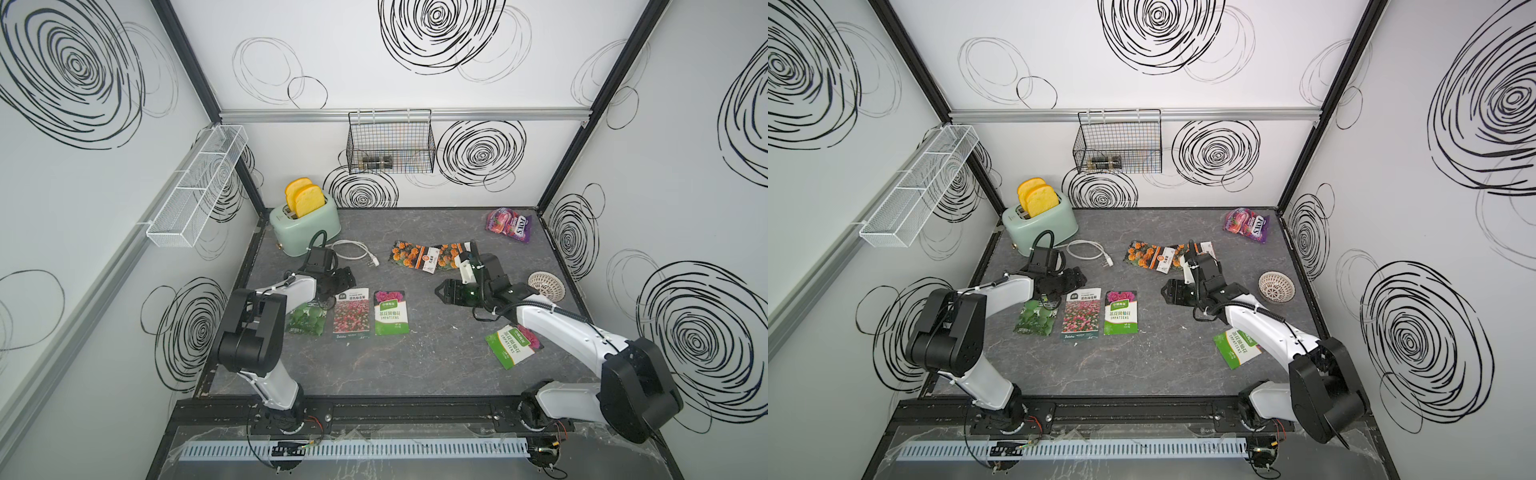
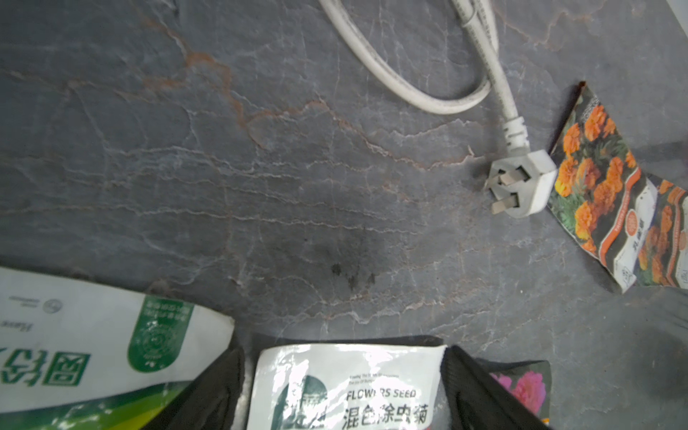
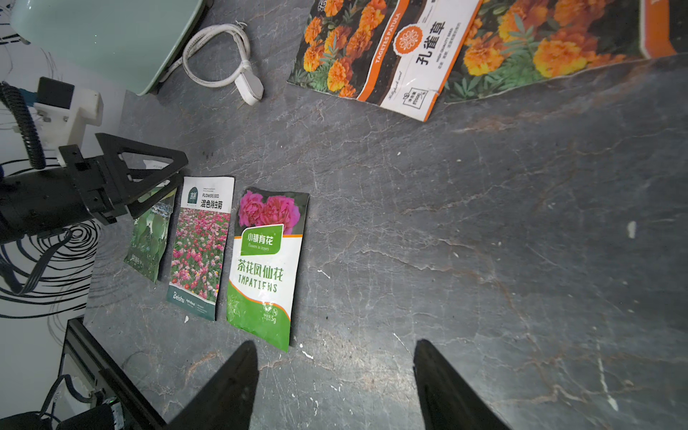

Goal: Arrange the seed packets in a row
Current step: Adjust the seed packet at the center of the board, then move the seed packet to the center of the board.

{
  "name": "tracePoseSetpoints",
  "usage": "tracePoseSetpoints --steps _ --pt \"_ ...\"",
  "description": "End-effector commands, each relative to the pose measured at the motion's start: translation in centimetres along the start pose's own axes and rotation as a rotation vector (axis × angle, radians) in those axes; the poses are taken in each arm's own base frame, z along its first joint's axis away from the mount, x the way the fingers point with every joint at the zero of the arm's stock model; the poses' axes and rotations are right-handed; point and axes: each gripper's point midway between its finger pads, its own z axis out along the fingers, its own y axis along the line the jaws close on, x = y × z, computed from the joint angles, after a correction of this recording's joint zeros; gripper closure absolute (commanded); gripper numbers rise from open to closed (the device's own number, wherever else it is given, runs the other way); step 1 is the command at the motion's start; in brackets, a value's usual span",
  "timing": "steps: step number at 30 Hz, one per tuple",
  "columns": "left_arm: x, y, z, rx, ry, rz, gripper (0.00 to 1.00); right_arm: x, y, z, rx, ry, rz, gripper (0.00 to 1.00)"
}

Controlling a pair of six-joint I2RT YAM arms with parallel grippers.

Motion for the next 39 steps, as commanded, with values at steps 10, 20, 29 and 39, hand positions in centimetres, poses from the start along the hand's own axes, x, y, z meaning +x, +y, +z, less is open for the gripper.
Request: tracePoseSetpoints --steps 10,20,29,39 --pt "-2.8 -6.1 -4.8 0.086 -0.137 0.117 0.11 -1.4 -4.3 -1.5 0.13 -0.013 0.094 0.32" --pt "5.6 -17.4 -8.0 0.254 -0.118 0.449 0.1 4.8 -13.1 -4.3 0.401 0.043 0.485 0.24" --pt "9.6 -20.0 -8.5 0.329 -0.042 0.544 0.09 11.0 -14.7 -4.3 0.419 0.102 0.608 0.22" --pt "10.7 -17.8 -7.9 0.295 0.007 0.532 0.09 13.6 -12.5 -1.6 0.274 0.193 0.626 0.2"
